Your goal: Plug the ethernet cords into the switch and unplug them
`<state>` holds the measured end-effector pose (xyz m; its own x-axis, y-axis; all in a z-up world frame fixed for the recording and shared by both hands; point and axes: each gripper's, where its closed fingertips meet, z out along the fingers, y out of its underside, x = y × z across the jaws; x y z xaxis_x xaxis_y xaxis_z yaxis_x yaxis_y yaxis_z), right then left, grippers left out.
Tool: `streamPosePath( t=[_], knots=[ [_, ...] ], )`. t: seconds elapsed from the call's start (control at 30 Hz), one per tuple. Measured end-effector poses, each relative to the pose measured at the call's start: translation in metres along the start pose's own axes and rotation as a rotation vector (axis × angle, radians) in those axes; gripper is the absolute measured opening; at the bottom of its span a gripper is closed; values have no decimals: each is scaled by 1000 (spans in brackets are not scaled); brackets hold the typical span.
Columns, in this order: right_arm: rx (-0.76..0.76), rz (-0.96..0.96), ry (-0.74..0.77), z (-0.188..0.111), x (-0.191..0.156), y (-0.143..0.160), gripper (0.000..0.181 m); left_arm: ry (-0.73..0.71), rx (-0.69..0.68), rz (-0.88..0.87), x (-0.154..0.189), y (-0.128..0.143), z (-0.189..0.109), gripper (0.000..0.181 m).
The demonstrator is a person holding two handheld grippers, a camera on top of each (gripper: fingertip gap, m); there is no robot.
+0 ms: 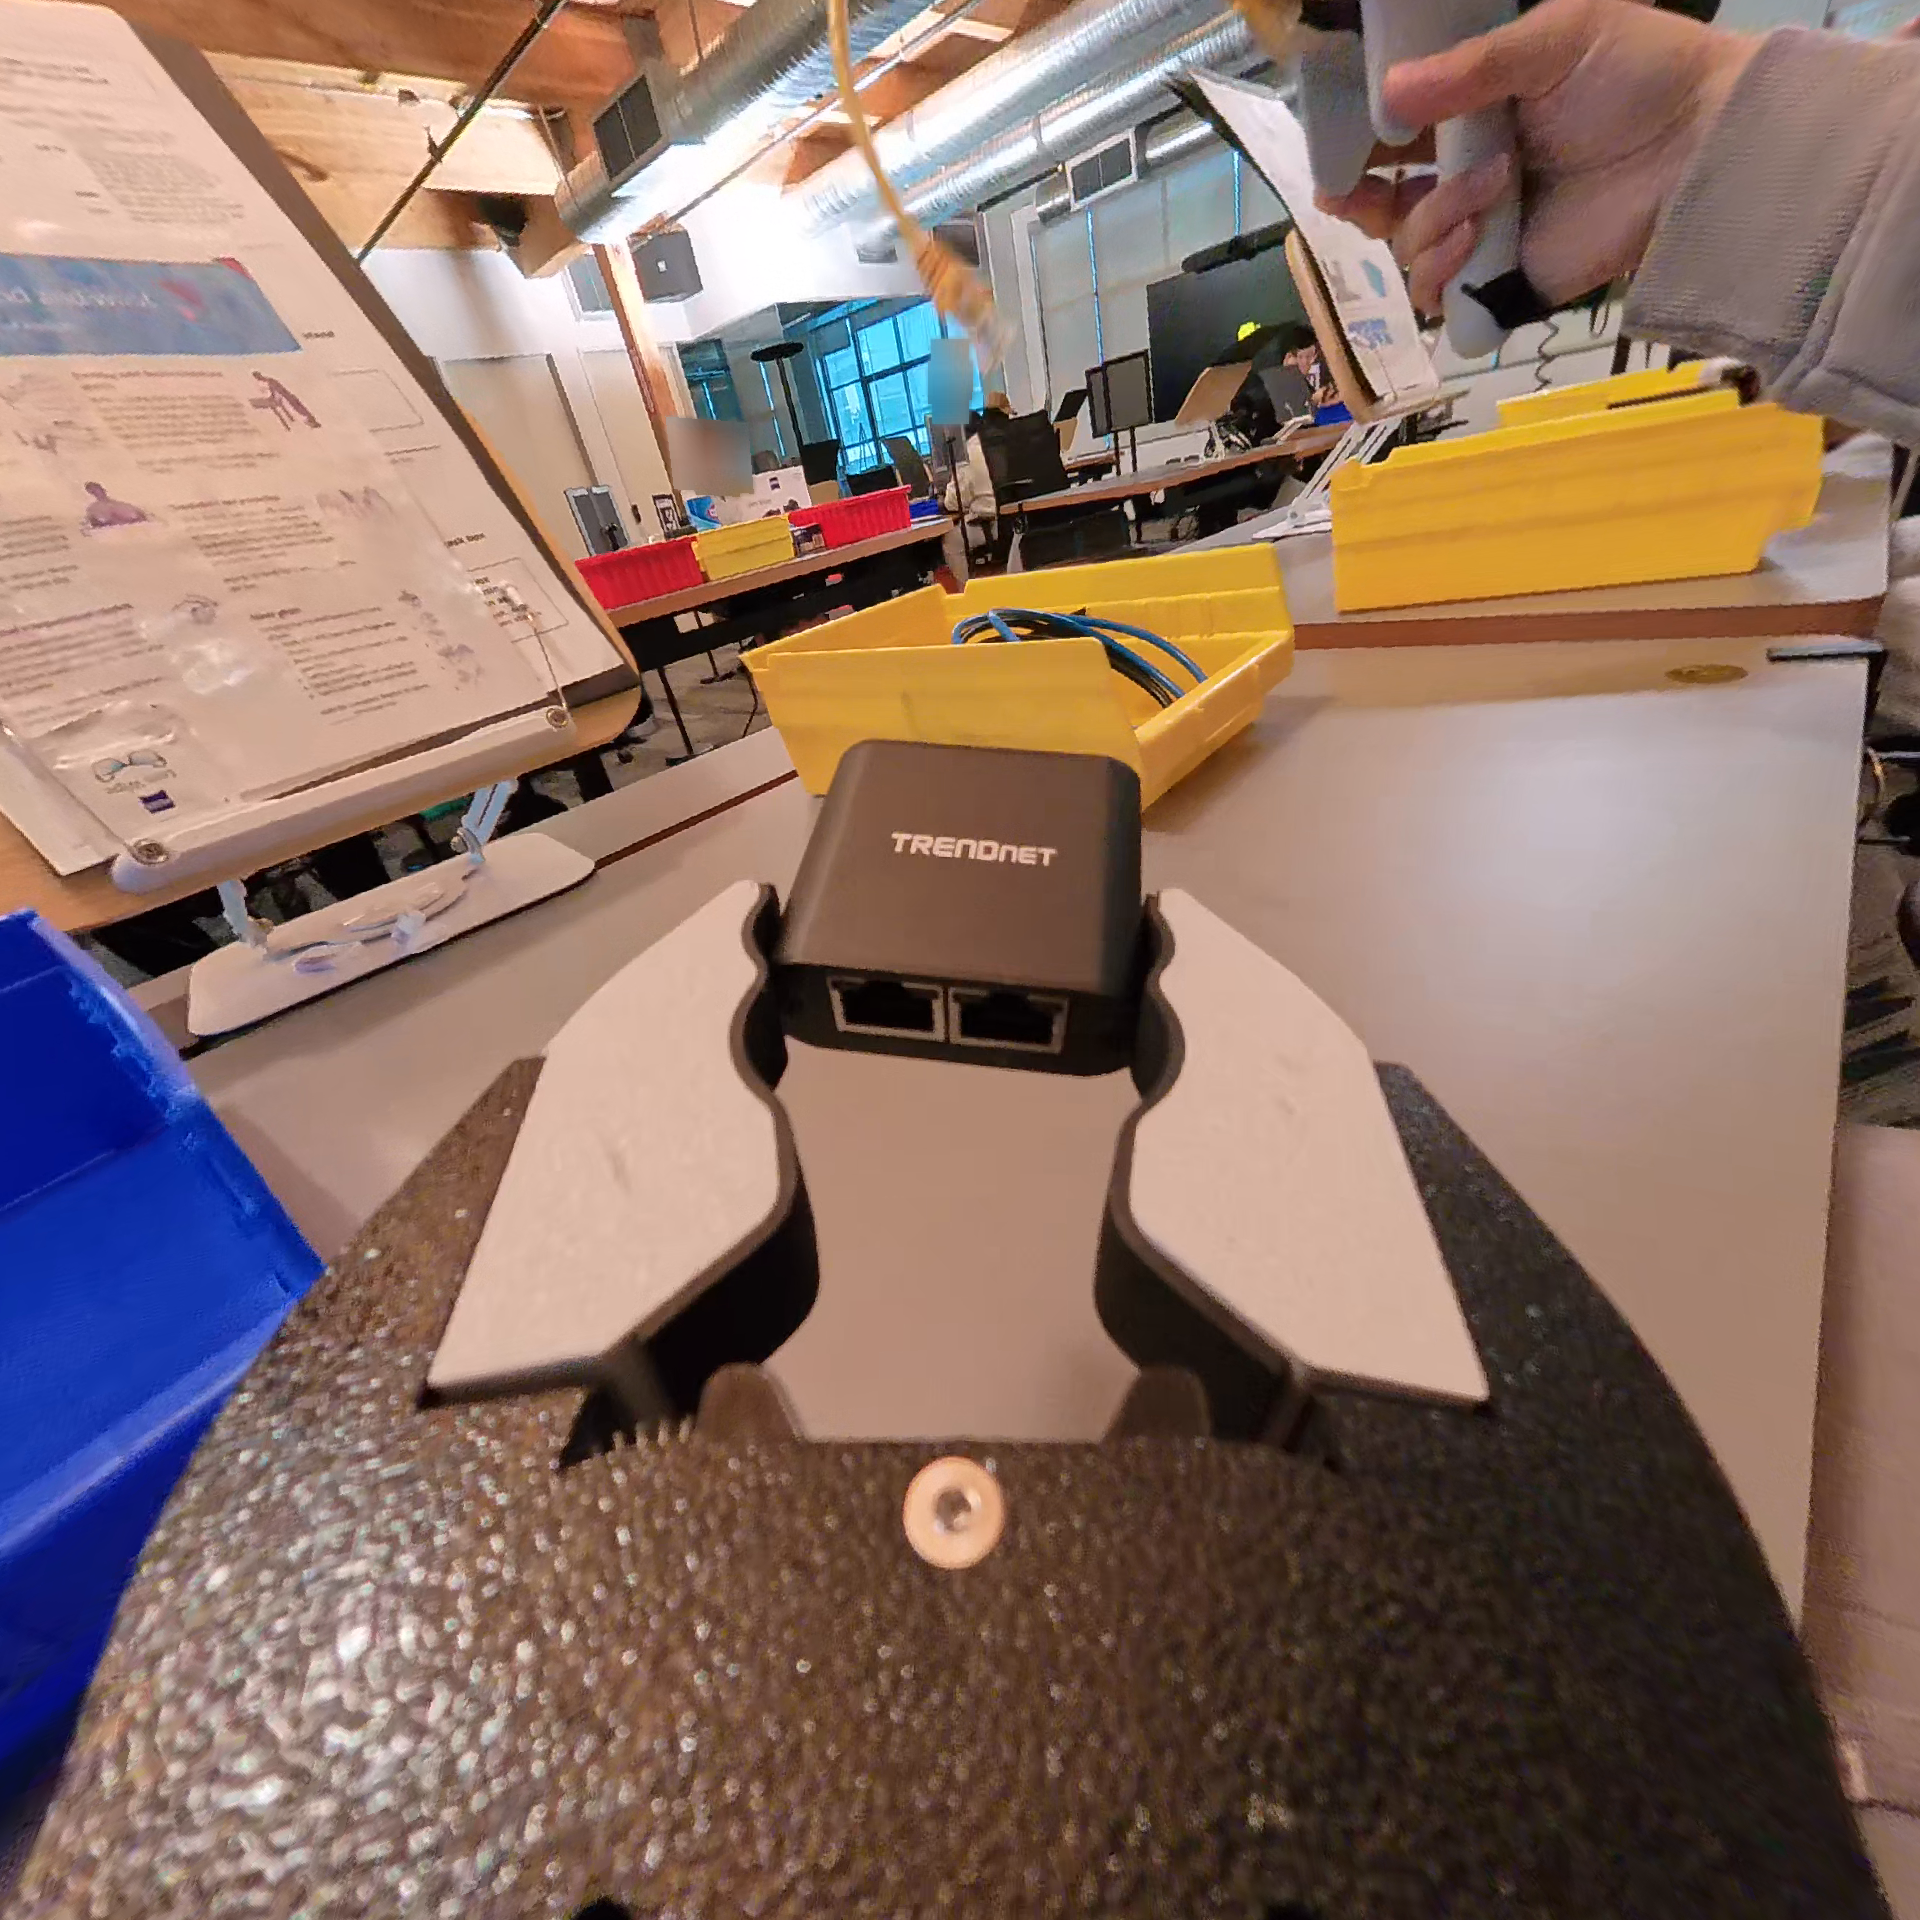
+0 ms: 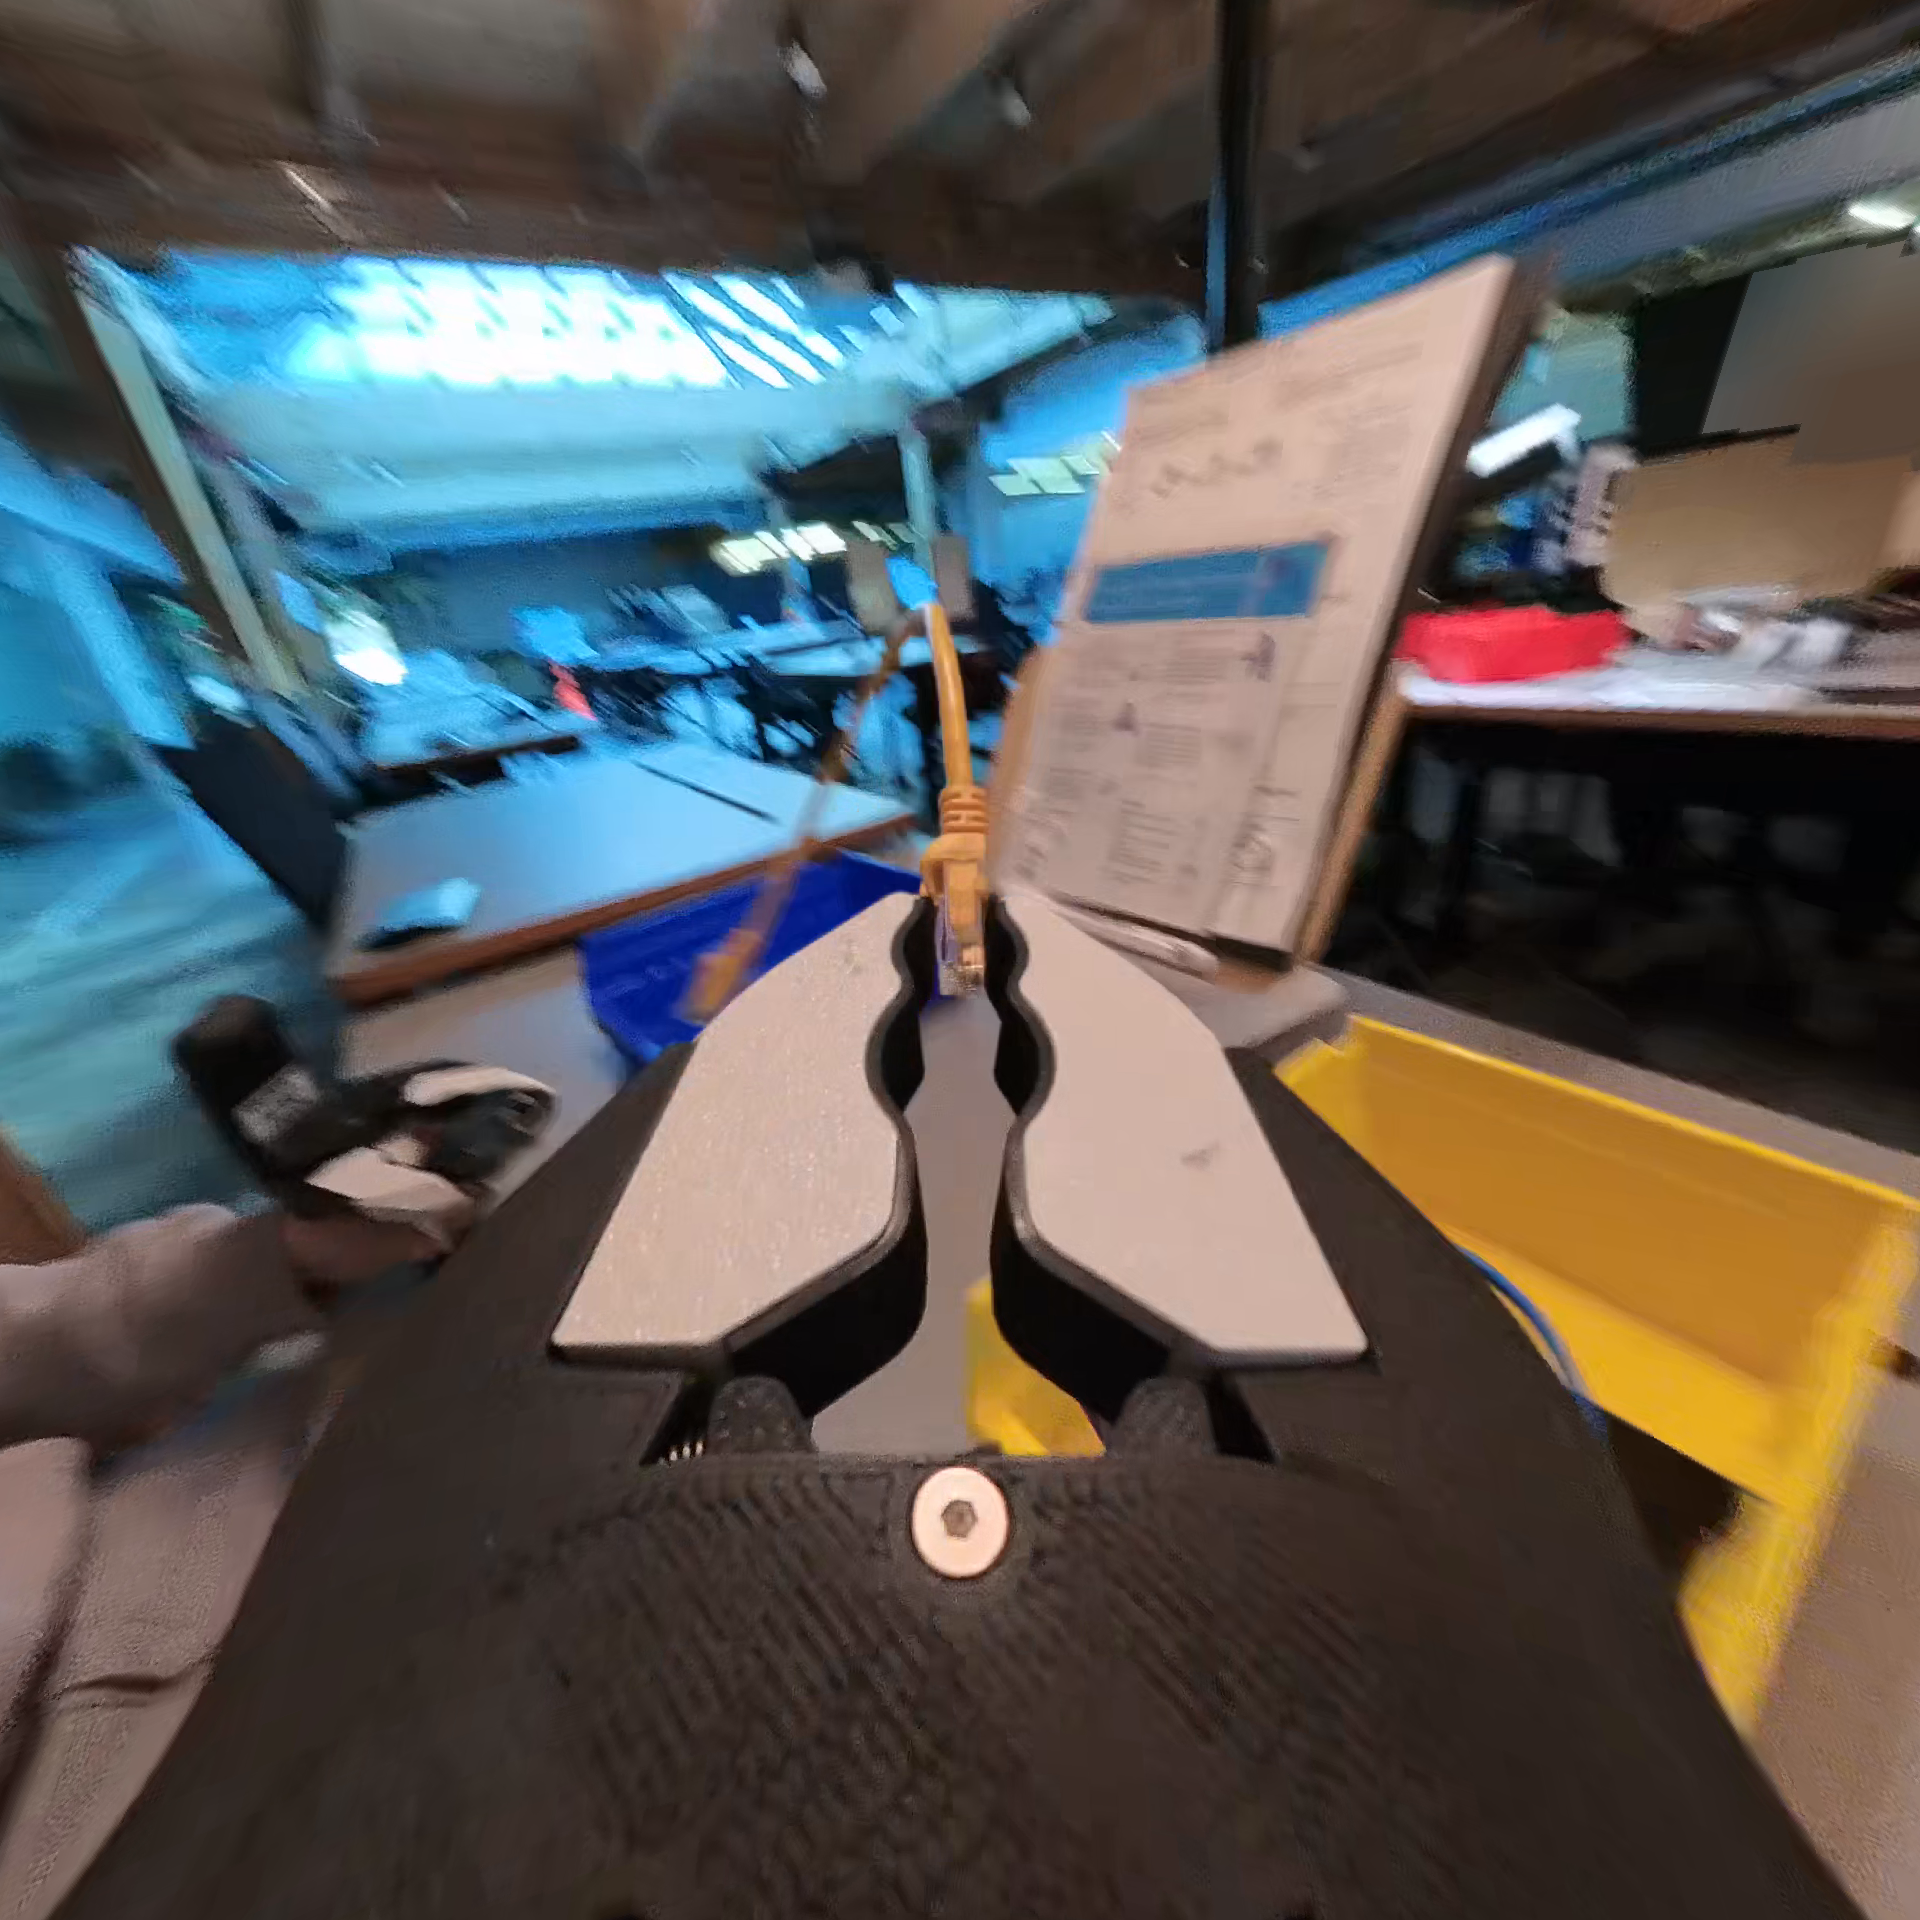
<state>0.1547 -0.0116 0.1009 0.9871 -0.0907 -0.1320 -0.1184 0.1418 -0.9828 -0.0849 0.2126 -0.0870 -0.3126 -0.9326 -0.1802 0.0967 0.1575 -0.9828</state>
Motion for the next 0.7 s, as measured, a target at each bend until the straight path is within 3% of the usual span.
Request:
streamPosePath(
  t=[0.07,0.2,0.33,0.4,0.5,0.57,0.63,0.7],
  knots=[
    [-98,-52,171,-7,29,4,10,3,5,-23,-1,1,0,64],
    [-217,-131,356,-25,69,14,10,-3,2,-22,-3,1,-1,64],
    [-541,-30,179,-13,68,89,10,1,5,-25,-2,1,0,64],
    [-580,-24,112,-5,60,107,10,5,-2,-16,0,2,1,64],
    [-491,32,-14,9,40,101,10,5,-5,-11,0,2,1,64],
    [-480,33,89,11,56,98,10,5,-5,-11,1,2,2,64],
    [-561,85,132,7,68,112,11,7,-6,-10,1,3,2,64],
    [-609,131,279,0,95,126,15,10,-7,-8,2,3,2,64]
  ],
)
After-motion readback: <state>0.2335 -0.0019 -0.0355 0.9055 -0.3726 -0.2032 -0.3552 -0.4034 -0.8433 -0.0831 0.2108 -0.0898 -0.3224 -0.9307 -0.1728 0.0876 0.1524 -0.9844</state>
